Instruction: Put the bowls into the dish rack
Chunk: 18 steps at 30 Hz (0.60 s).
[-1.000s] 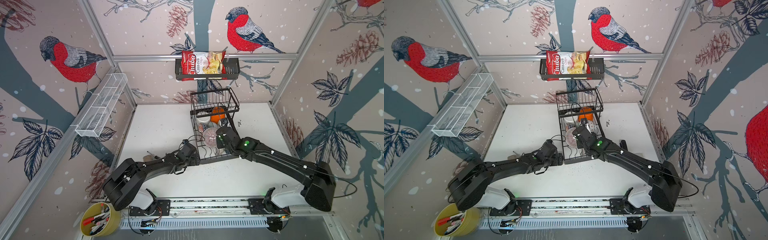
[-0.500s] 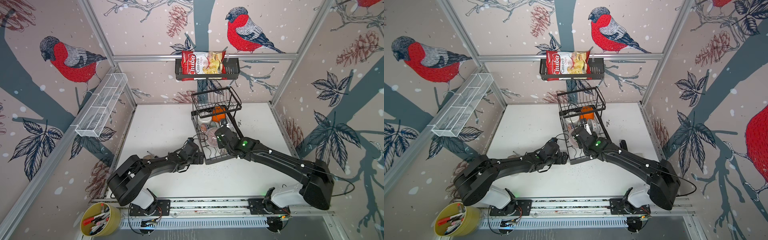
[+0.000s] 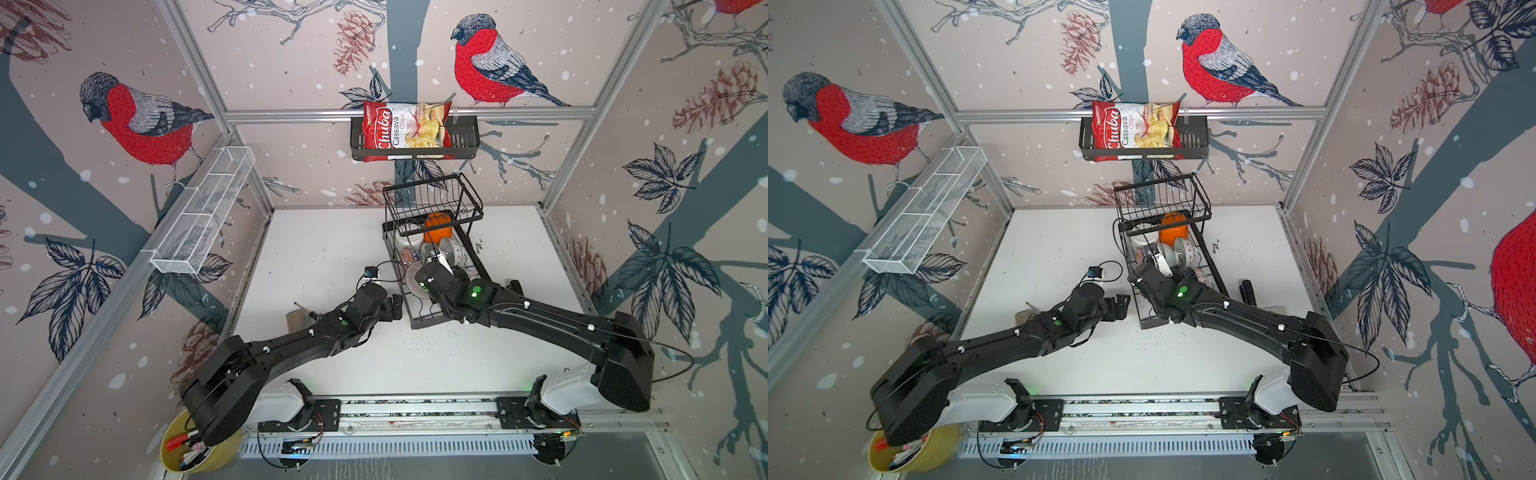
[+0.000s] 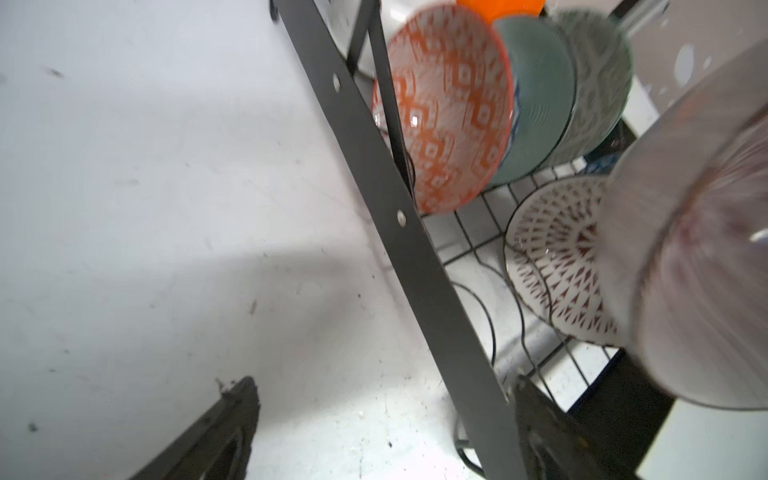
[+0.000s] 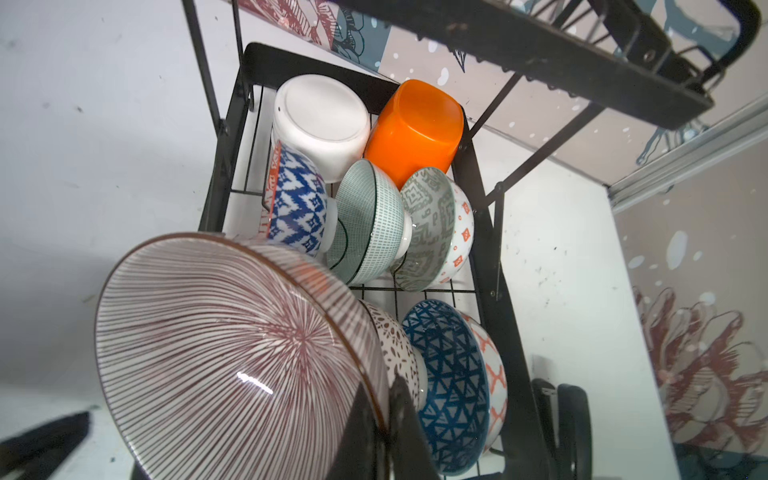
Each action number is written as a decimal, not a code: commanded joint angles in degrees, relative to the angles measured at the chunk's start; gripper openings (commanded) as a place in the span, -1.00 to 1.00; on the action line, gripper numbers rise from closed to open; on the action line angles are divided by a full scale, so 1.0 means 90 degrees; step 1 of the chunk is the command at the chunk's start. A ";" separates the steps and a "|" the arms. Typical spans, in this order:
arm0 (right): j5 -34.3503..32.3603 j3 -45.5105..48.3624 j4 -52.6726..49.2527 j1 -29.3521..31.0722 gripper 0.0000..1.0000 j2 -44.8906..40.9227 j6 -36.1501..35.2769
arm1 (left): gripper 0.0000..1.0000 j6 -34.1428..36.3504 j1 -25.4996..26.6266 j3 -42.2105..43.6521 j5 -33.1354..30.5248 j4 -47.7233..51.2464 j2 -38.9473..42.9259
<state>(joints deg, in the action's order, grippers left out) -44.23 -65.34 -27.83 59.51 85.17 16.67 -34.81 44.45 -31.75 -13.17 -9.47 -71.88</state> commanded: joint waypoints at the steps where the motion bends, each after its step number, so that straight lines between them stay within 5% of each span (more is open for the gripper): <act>1: -0.0837 -0.0091 -0.0002 0.0140 -1.00 0.0157 0.0099 | 0.88 0.0115 -0.0078 0.0167 -0.0644 -0.0674 0.0364; 9: -0.1607 -0.0129 -0.0019 0.0512 -1.00 0.0692 0.0110 | 0.89 -0.0121 -0.1003 0.0610 0.0067 -0.0919 0.1192; 18: -0.2333 -0.0511 -0.0457 0.0727 -1.00 0.1524 0.0209 | 0.89 -0.0040 -0.1283 0.0928 0.0061 -0.0964 0.1971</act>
<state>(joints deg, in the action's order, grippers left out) -59.81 -68.99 -31.11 65.71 98.04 16.95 -35.62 33.36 -23.94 -13.15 -15.25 -55.24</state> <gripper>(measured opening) 0.082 0.946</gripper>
